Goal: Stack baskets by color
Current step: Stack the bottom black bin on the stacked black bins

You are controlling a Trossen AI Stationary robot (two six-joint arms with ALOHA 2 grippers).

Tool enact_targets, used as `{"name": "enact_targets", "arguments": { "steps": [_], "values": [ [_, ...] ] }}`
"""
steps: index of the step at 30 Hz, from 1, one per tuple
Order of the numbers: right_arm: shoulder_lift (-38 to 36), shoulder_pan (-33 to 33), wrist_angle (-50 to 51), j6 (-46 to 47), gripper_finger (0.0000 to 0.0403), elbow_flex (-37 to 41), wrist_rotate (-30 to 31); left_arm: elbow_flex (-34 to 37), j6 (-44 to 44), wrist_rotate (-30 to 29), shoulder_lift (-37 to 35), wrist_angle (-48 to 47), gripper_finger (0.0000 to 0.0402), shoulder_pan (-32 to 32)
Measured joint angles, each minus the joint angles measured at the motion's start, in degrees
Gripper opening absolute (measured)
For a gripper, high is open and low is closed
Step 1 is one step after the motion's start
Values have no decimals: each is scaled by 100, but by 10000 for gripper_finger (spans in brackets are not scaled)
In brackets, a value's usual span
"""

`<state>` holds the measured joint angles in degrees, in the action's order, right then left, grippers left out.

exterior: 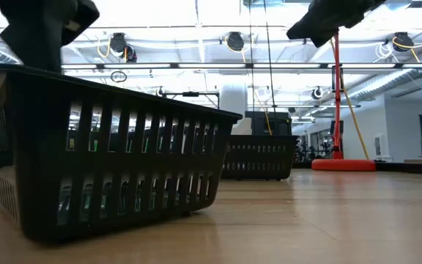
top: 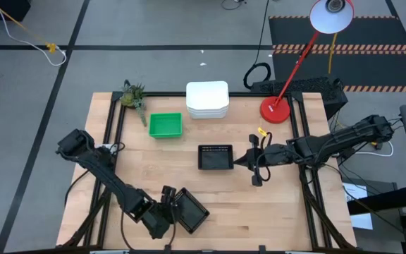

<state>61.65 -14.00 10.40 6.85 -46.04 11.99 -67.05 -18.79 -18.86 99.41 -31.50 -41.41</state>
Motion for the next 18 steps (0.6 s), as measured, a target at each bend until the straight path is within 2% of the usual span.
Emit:
{"name": "enact_targets", "arguments": {
  "steps": [3,7,18],
  "values": [
    [0,0,125,50,2,0,0,0,29,228,118,-4,223,-1],
    [0,0,280,229,2,0,-2,2,52,390,191,-31,215,0],
    [0,-186,340,321,2,0,-2,99,65,389,187,-396,121,0]
  ]
}}
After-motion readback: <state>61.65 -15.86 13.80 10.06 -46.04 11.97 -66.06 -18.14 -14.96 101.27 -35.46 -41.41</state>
